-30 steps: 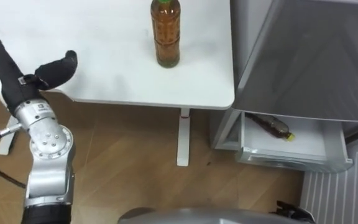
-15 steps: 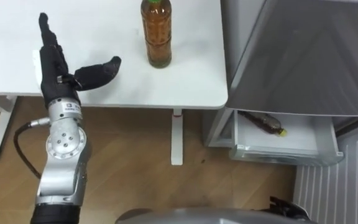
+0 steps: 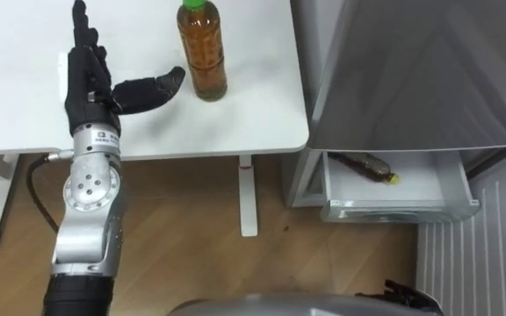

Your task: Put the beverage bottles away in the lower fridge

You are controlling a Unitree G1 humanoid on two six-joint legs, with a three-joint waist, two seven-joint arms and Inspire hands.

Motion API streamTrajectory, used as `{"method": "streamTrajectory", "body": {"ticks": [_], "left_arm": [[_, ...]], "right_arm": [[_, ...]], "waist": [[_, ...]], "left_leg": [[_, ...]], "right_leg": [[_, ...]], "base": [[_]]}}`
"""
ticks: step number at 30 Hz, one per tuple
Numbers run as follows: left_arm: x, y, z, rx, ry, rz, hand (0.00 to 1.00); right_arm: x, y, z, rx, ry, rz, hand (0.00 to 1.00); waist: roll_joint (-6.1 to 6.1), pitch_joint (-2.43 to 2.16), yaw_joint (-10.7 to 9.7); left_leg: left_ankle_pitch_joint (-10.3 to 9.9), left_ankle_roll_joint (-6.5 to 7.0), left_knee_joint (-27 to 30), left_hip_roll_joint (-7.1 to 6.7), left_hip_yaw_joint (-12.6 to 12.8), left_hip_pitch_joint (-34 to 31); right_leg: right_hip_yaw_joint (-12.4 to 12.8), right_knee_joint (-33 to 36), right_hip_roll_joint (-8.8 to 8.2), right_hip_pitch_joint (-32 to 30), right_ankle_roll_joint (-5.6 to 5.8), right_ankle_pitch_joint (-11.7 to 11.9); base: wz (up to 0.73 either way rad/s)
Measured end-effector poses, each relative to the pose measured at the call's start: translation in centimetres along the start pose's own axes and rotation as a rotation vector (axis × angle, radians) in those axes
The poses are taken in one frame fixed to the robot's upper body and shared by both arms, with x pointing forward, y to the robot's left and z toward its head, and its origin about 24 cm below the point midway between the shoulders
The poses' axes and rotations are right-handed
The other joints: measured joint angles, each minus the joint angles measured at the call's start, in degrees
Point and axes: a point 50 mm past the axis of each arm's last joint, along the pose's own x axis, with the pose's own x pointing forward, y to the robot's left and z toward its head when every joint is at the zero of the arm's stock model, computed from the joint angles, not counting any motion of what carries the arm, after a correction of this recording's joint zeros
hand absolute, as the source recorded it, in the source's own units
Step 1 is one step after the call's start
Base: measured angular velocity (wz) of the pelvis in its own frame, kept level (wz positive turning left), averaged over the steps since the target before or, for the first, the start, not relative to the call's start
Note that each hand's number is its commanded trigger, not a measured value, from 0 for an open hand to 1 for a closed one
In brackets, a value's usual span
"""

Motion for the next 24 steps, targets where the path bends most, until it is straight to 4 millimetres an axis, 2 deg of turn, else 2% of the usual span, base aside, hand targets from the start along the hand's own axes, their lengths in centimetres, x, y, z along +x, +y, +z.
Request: {"method": "streamTrajectory", "body": {"ticks": [3,8,12,18,24], "left_arm": [[0.3,-0.2,0.3,-0.010,-0.003,-0.027,0.00],[0.5,0.0,0.3,0.016,0.004,-0.071,0.00],[0.5,-0.1,0.0,0.013,0.028,-0.084,0.00],[1.7,-0.7,0.4,-0.137,0.048,-0.102,0.00],[2.5,-0.2,-0.5,-0.214,0.103,-0.071,0.00]], "right_arm": [[0.0,0.0,-0.1,-0.002,0.001,0.000,0.00],[0.0,-0.1,0.0,-0.024,0.001,-0.001,0.00],[0.0,-0.1,0.2,-0.022,-0.005,-0.003,0.00],[-0.2,-0.5,-0.2,-0.005,-0.002,-0.013,0.00],[-0.3,-0.8,-0.5,-0.007,0.010,-0.023,0.00]], "waist": [[-0.01,0.03,-0.16],[0.05,0.13,-0.88],[0.47,0.40,-1.47],[1.05,0.69,-1.54],[1.39,0.60,-1.97]], "left_leg": [[-0.02,-0.03,0.03,0.11,0.66,0.08],[-0.07,-0.11,0.01,0.16,1.01,0.19],[-0.08,-0.12,-0.17,0.17,1.06,0.22],[-0.07,-0.12,-0.49,0.19,1.87,1.28],[-0.07,-0.12,-1.15,0.18,2.60,2.21]], "right_leg": [[1.23,-0.09,0.16,-0.11,-0.05,0.03],[1.92,-0.09,0.29,-0.29,-0.09,0.05],[2.94,-0.09,0.42,-0.45,-0.14,0.09],[3.61,-0.06,0.45,-0.20,-0.14,0.09],[4.52,-0.01,0.52,-0.20,-0.13,0.09]], "base": [[-0.11],[-0.06],[-0.04],[-0.06],[-0.09]]}}
